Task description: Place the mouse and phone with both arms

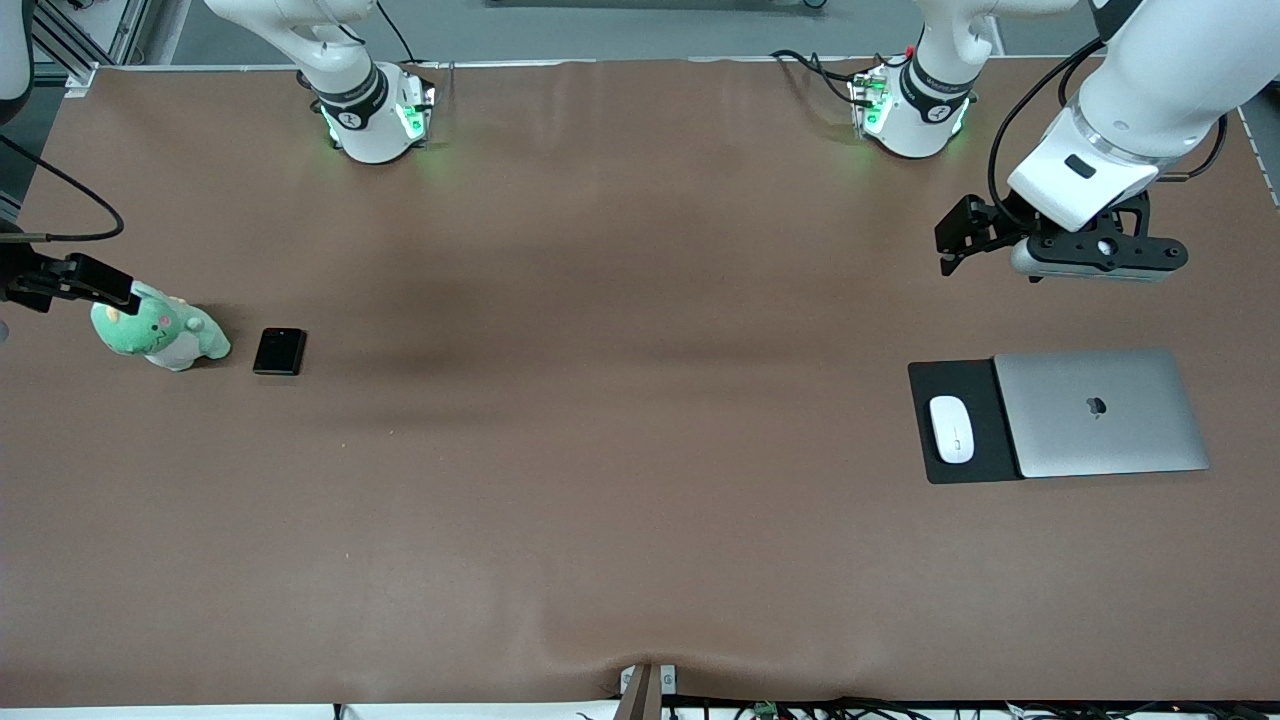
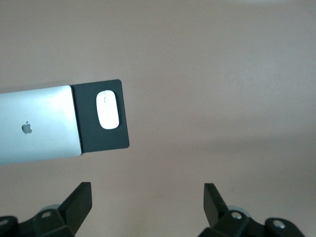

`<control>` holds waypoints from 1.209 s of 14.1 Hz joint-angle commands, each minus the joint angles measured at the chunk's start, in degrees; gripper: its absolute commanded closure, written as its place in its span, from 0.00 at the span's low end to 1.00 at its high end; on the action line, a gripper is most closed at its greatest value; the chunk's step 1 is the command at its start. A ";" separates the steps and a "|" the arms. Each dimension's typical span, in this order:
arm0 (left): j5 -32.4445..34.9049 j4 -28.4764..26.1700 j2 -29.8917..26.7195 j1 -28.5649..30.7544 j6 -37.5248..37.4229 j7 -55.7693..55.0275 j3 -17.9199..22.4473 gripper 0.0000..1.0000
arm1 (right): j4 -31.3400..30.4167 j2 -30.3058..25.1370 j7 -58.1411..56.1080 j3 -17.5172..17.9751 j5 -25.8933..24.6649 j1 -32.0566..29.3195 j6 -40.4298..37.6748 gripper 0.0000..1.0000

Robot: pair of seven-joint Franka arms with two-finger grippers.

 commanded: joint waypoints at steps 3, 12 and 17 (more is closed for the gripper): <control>-0.45 0.17 -0.90 0.08 -2.14 0.00 0.21 0.00 | -0.70 -0.42 -2.60 0.43 -0.57 -0.68 0.65 0.00; -0.45 0.70 -0.99 0.08 -2.14 -0.18 0.12 0.00 | -0.61 -0.33 -3.04 0.35 -0.22 -1.74 0.83 0.00; -0.37 0.70 -0.99 -0.01 -2.14 -0.97 -0.06 0.00 | -0.61 -0.33 -3.13 0.35 -0.22 -1.83 1.00 0.00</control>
